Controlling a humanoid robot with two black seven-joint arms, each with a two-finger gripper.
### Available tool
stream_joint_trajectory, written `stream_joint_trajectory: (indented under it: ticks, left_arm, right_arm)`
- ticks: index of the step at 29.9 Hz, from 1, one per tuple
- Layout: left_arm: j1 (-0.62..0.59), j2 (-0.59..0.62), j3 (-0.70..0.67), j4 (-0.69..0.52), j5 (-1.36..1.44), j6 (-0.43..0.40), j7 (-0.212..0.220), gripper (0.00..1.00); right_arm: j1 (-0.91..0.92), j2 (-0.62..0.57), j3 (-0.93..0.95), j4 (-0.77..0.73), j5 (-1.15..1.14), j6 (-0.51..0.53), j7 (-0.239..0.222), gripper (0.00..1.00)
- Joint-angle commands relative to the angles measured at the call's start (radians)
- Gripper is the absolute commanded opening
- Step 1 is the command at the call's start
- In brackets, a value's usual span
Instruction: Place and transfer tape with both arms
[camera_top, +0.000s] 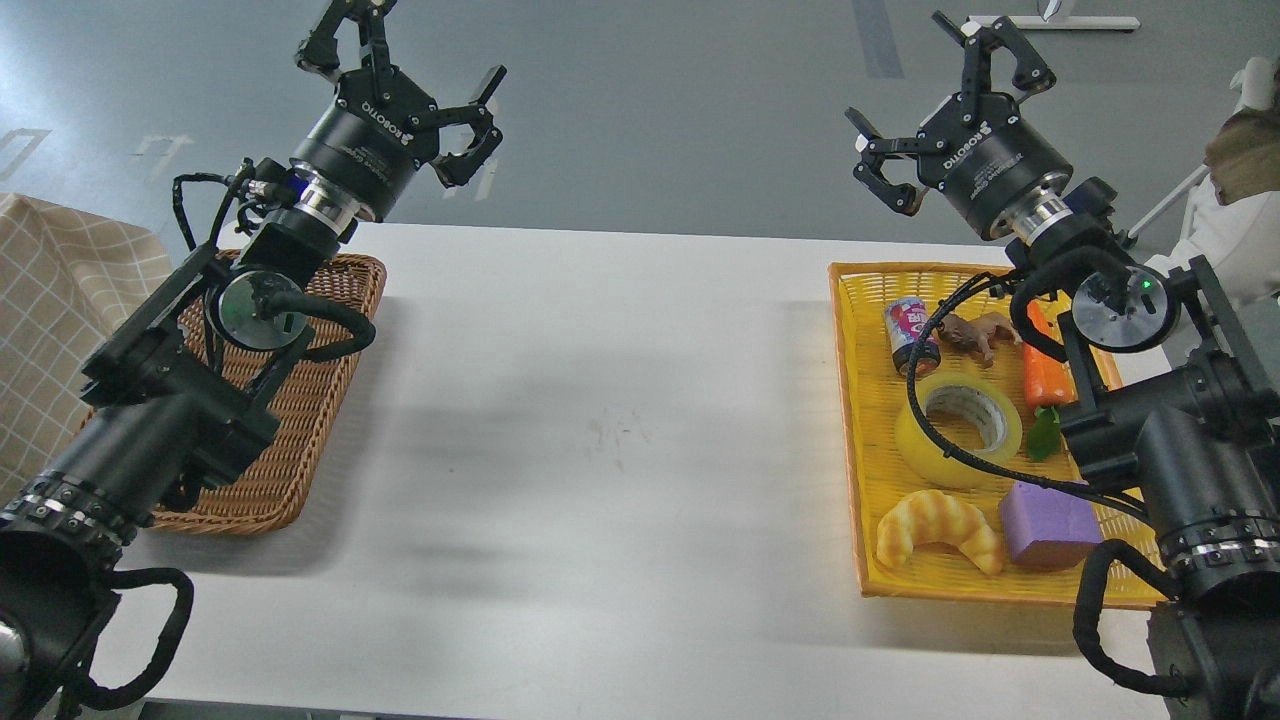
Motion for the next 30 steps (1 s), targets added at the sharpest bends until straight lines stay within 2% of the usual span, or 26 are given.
stream_joint_trajectory:
  ticks: [1,30]
  left_arm:
    - [-0.001,0.001,0.023,0.0,0.001,0.0,0.0,0.98]
    - [-0.018,0.018,0.026,0.002,0.007,0.0,0.002,0.98]
  right_arm:
    - [-0.001,-0.002,-0.003,0.001,0.0,0.0,-0.002,1.0]
    - [0.002,-0.002,0.005,0.003,0.0,0.0,0.001,1.0]
